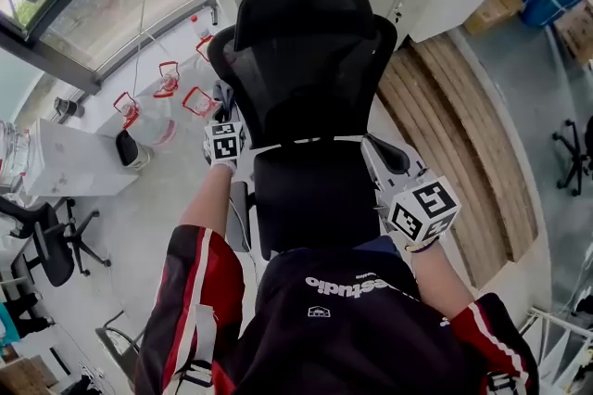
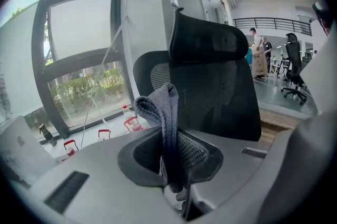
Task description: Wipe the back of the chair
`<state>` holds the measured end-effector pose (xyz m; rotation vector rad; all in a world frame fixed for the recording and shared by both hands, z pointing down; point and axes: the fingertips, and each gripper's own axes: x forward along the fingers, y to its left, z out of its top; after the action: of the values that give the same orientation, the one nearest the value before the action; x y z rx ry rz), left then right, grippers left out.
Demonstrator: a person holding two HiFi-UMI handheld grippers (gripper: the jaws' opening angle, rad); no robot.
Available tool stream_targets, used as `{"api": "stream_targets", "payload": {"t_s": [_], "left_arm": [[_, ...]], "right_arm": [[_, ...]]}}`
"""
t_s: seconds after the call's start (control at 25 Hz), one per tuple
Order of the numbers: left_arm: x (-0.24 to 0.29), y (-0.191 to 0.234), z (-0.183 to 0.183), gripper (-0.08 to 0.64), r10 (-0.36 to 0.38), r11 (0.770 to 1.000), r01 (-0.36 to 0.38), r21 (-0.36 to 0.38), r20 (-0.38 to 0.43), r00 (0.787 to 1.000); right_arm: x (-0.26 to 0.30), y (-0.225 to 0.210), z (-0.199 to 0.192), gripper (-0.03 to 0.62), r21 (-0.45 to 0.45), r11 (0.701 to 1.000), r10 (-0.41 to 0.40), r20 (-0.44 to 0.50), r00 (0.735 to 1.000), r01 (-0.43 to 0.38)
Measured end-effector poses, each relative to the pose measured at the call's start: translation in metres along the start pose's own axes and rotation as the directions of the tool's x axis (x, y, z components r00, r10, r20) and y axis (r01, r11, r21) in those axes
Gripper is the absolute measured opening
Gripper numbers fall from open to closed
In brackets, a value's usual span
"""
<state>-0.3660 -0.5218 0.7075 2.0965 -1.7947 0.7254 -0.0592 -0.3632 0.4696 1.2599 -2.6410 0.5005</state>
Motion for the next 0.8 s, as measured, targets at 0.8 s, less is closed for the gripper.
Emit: {"api": "stream_targets", "payload": {"t_s": [0.8], "left_arm": [[0.052, -0.074, 0.015, 0.057, -0.035, 0.999, 0.035, 0.01, -0.023, 0.999]], "right_arm": [[-0.041, -0.068, -0.007, 0.014, 0.035, 0.994, -0.103, -0.01, 0.995, 0.103]]}}
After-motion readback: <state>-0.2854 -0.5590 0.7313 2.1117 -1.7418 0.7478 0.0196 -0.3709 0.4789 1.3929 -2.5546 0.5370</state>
